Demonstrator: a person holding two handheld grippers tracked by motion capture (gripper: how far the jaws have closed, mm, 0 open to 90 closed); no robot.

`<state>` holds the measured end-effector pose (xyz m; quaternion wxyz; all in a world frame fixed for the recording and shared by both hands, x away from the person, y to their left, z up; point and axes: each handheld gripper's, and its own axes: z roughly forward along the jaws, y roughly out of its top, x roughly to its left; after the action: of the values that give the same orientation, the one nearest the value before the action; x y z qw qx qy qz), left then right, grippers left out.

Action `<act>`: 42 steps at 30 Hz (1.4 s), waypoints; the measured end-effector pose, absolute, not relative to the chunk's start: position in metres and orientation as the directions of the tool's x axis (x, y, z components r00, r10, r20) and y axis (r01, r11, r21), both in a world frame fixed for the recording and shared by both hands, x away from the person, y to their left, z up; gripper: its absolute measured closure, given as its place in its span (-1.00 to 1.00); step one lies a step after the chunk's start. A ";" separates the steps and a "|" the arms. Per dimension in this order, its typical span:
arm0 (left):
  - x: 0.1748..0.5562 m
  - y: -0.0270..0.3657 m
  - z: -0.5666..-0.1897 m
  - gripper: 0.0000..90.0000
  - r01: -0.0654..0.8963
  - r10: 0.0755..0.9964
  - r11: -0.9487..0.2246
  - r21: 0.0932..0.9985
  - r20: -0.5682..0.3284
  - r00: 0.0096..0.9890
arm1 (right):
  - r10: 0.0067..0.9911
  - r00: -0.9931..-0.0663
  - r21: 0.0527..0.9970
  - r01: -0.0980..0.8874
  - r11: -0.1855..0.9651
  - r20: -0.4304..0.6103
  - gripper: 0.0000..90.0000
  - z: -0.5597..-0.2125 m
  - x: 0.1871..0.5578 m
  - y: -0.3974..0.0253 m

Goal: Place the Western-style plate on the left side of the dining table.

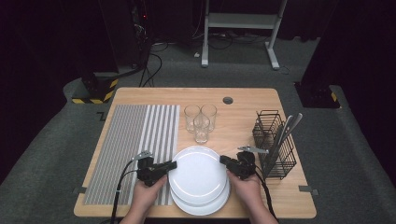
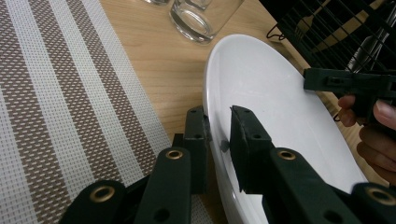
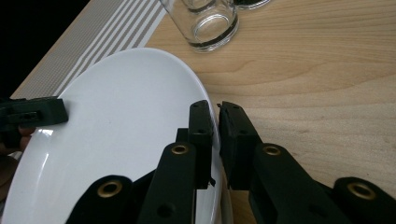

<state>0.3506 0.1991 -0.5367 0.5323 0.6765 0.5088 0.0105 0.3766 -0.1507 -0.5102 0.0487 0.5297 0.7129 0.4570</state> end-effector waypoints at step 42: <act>0.338 0.202 -0.528 0.46 0.627 0.746 0.083 0.775 -0.465 0.477 | 0.831 -0.487 0.753 0.644 0.133 0.270 0.60 -0.520 0.343 -0.145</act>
<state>0.3380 0.2019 -0.5280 0.5319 0.6749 0.5083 0.0560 0.3435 -0.1453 -0.5199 0.1075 0.4951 0.7450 0.4340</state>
